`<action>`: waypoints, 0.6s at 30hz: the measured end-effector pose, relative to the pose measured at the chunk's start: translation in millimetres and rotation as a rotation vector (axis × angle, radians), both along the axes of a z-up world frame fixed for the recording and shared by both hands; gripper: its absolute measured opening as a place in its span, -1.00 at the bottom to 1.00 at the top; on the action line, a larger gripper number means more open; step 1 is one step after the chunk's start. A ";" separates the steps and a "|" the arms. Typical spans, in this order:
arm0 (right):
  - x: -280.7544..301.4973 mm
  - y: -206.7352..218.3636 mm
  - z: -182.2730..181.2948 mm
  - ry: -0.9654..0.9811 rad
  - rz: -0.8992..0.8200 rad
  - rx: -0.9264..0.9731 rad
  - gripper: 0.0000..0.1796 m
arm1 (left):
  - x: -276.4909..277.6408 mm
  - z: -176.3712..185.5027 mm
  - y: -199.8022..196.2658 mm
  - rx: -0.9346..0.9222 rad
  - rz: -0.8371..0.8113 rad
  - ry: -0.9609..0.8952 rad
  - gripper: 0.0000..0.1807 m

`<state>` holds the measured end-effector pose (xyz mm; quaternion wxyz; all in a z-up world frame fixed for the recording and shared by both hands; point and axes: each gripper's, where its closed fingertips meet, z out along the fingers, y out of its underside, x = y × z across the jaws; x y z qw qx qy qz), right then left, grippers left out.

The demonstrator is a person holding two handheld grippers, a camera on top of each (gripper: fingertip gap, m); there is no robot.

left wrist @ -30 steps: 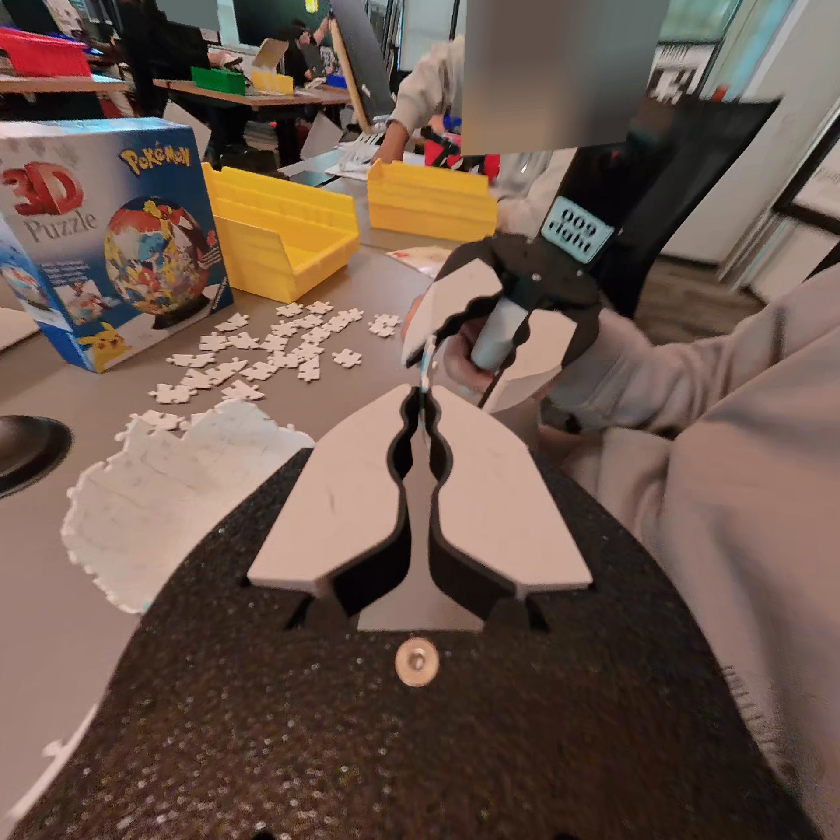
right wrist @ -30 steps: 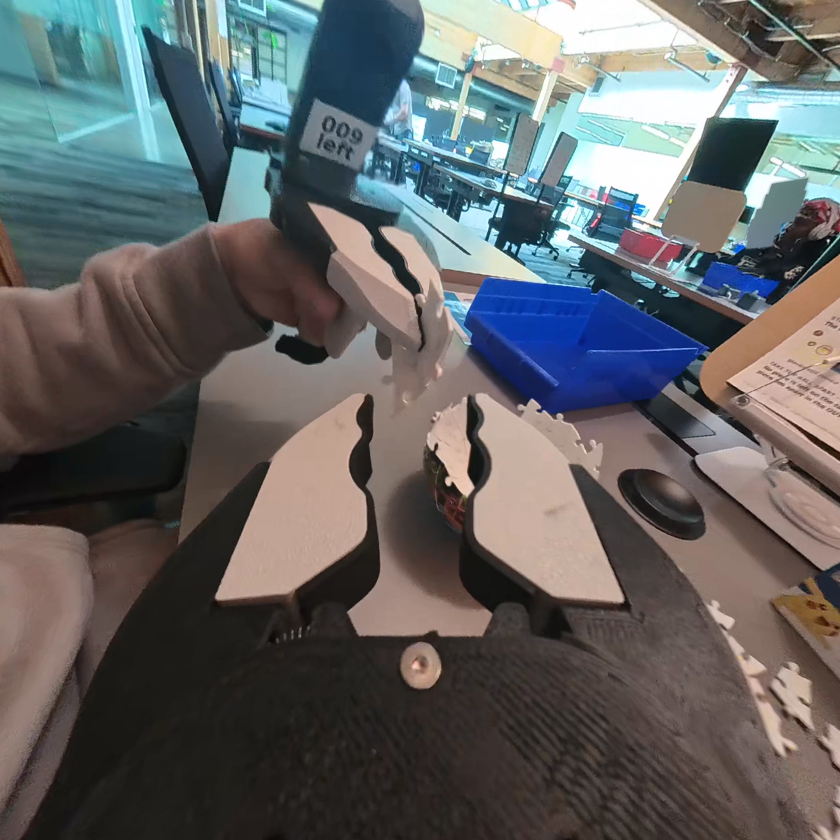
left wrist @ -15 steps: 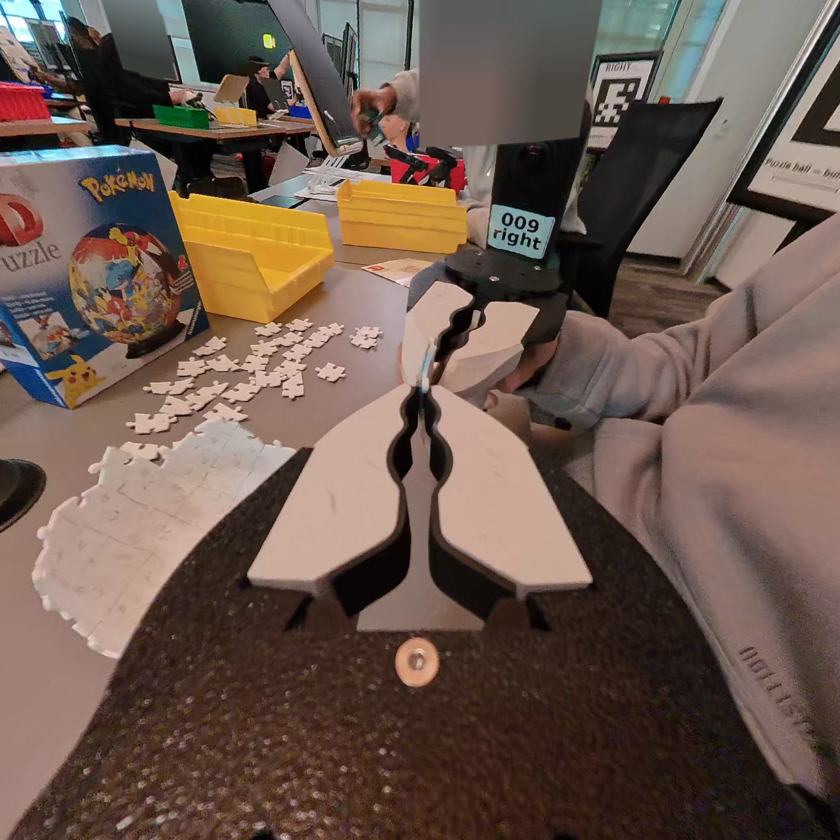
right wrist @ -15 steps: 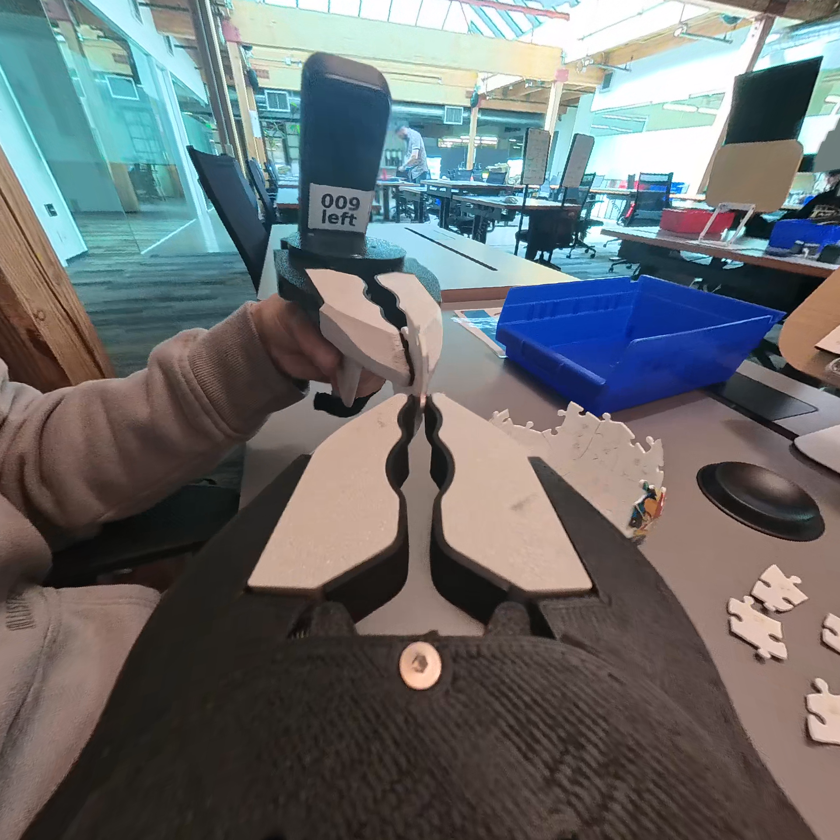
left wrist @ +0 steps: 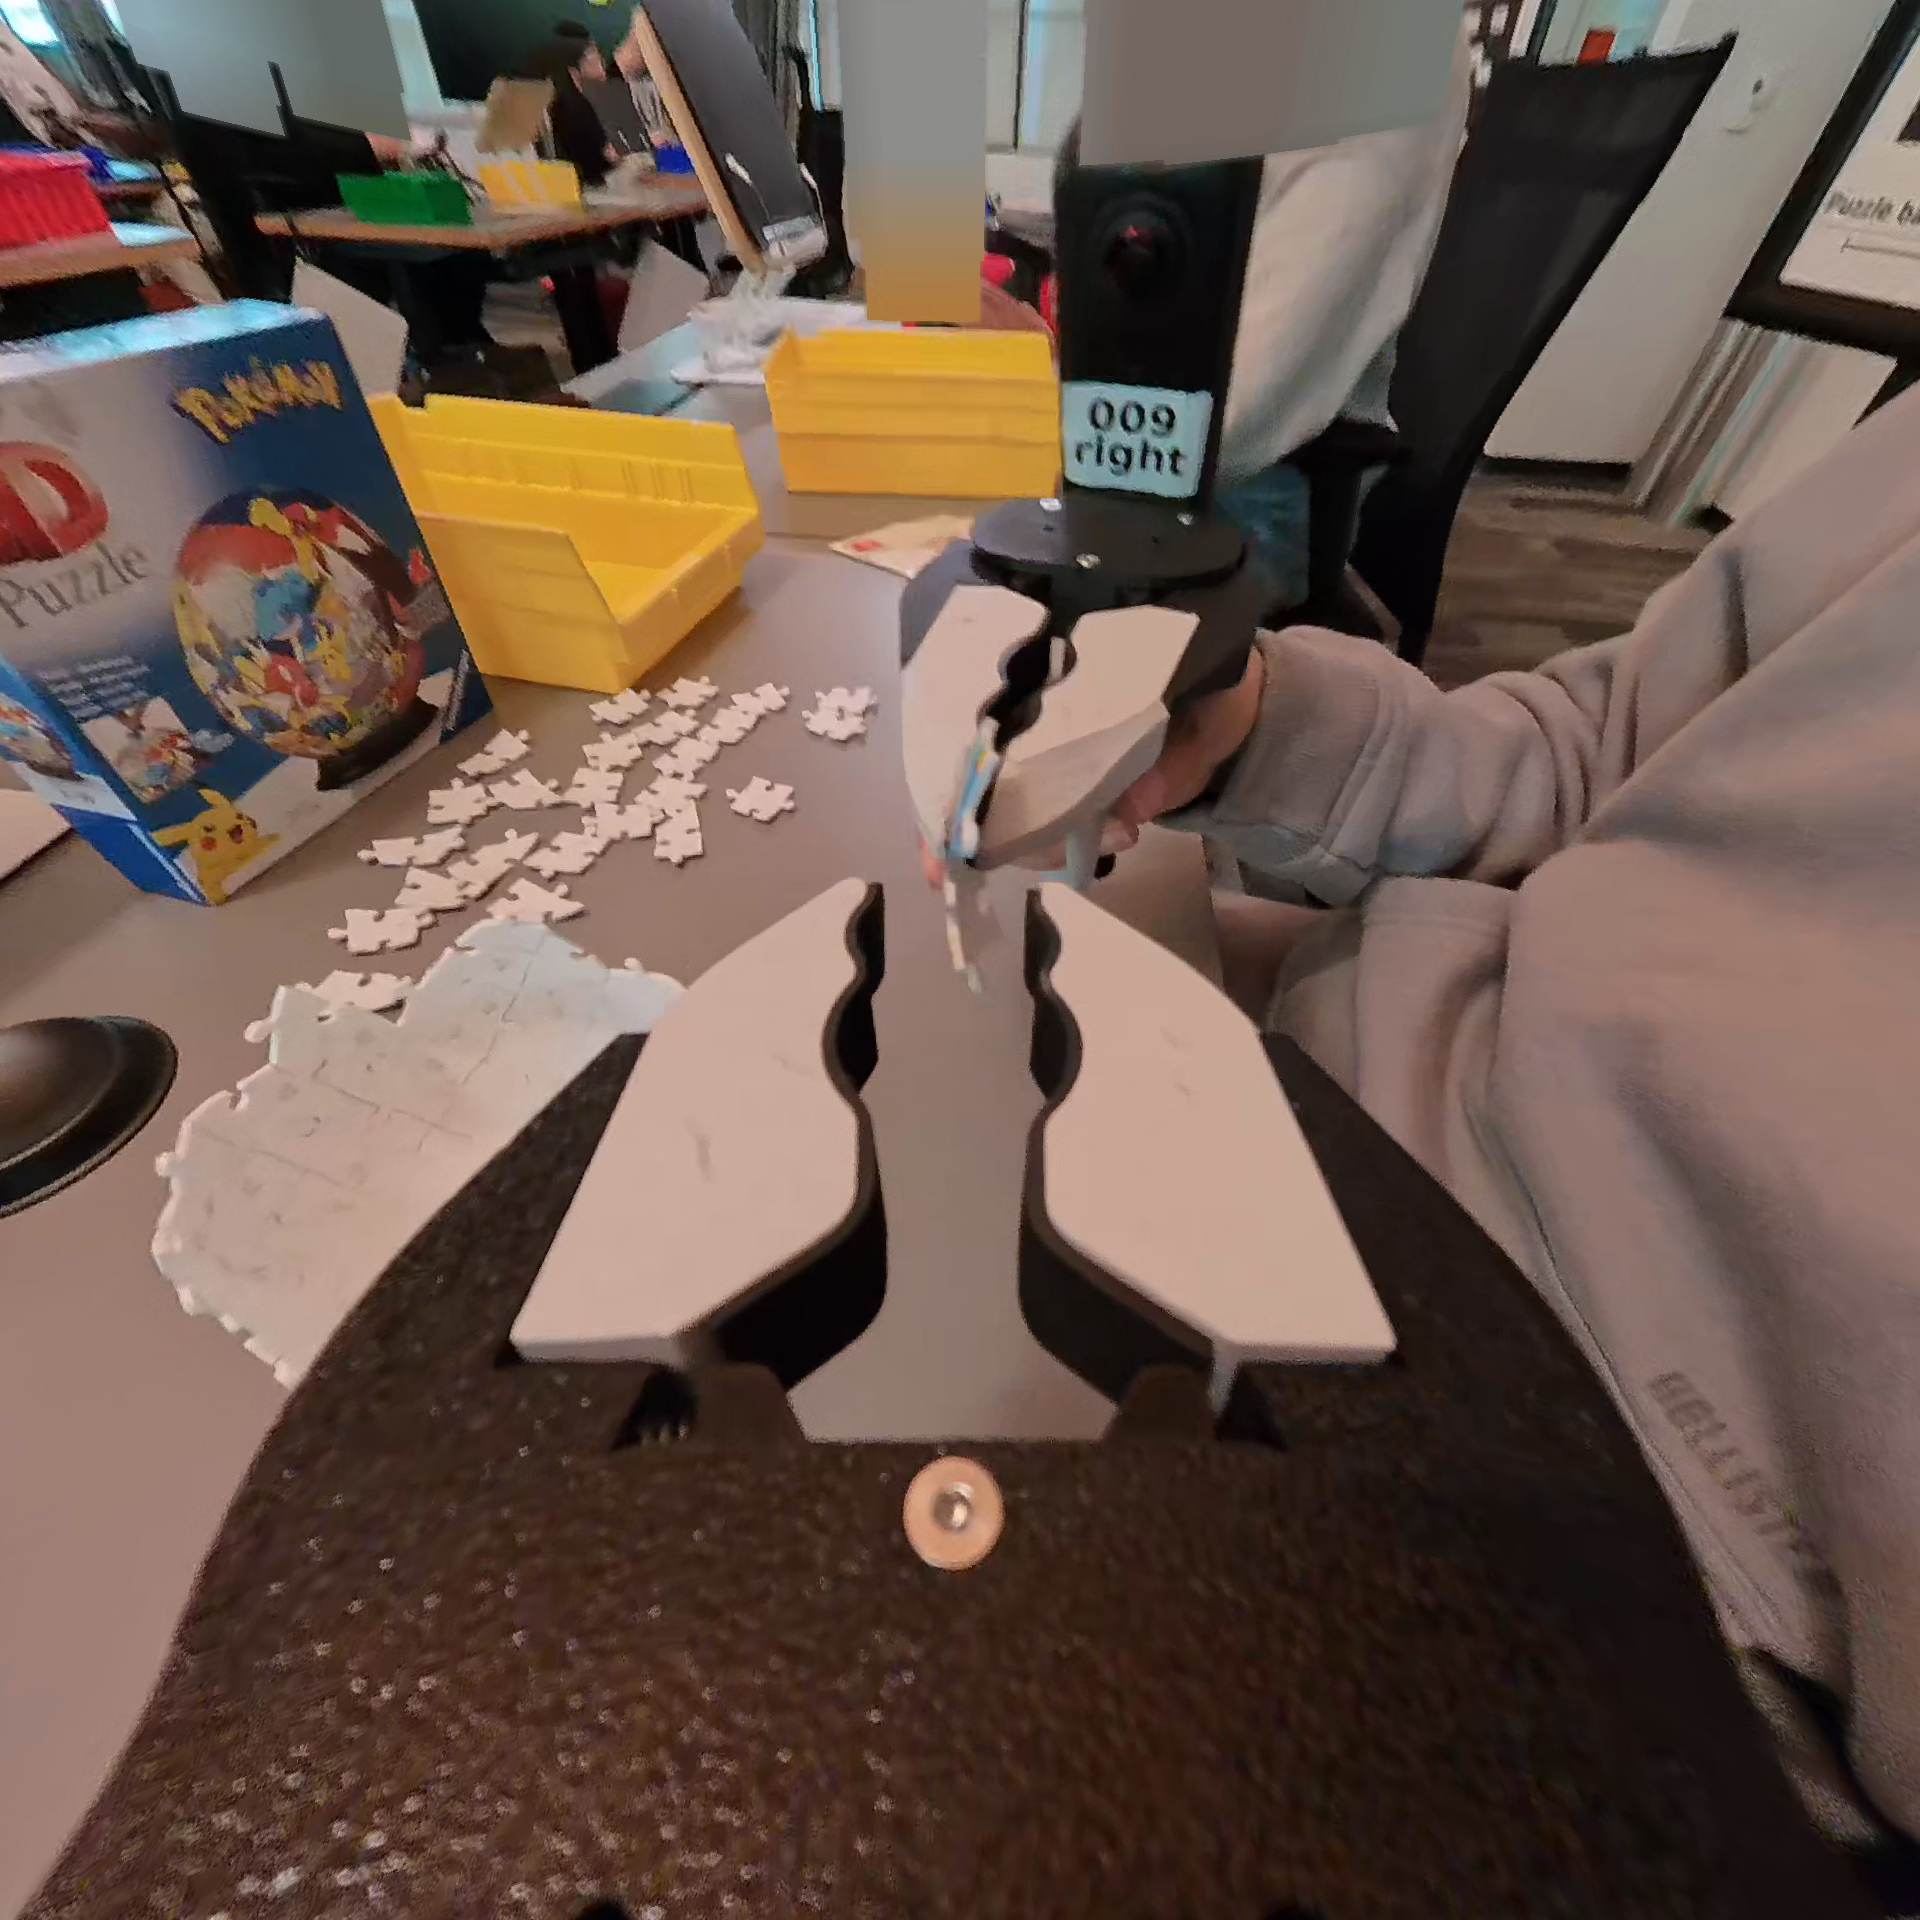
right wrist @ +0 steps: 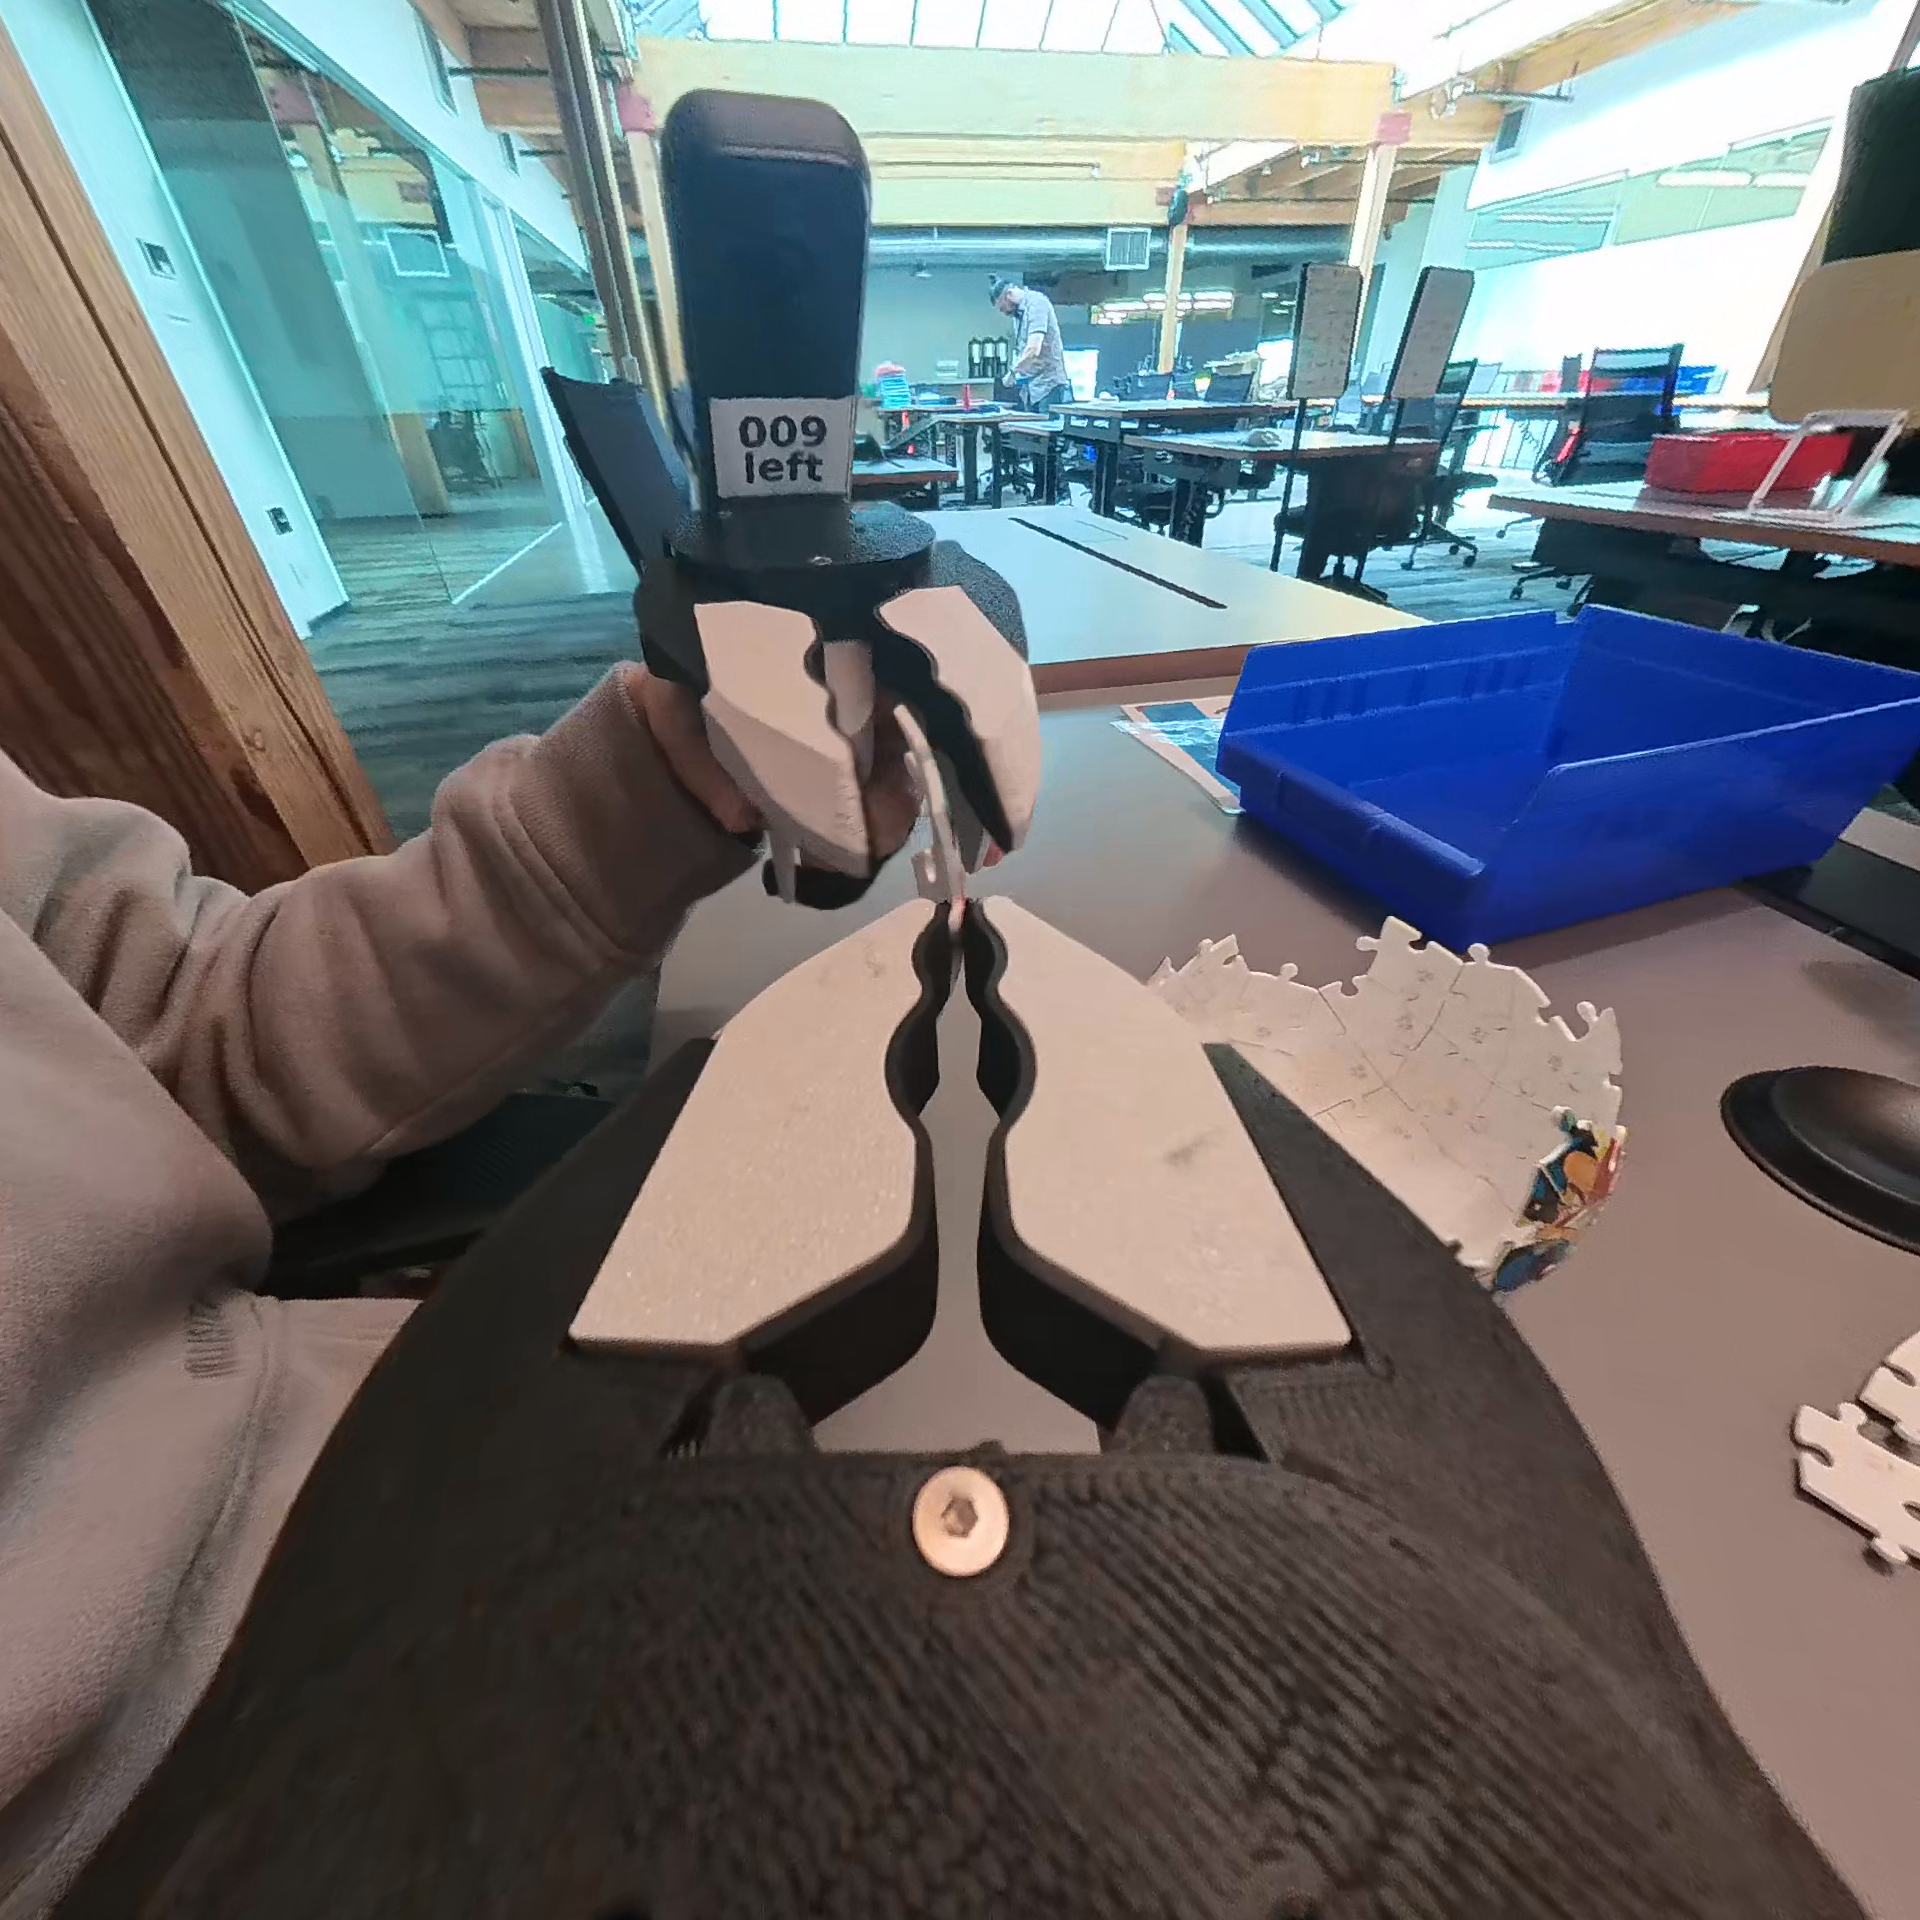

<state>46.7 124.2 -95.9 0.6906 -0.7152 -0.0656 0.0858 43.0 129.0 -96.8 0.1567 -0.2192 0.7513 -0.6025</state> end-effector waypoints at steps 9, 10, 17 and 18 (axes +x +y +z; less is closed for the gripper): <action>-3.7 1.6 -3.0 0.011 0.020 -0.012 -0.98 | 0.9 -7.6 -4.5 0.059 0.011 0.045 -0.93; -3.6 1.7 -2.6 0.008 0.019 -0.011 -0.98 | 0.6 -9.0 -5.1 0.064 0.004 0.049 -0.98; -1.9 0.2 -5.2 -0.036 0.001 -0.007 -0.98 | 3.0 -11.7 -6.3 0.085 0.008 0.067 -0.99; -1.1 -0.7 -6.6 -0.057 -0.006 -0.010 -0.98 | 4.1 -12.7 -6.5 0.093 0.015 0.070 -0.99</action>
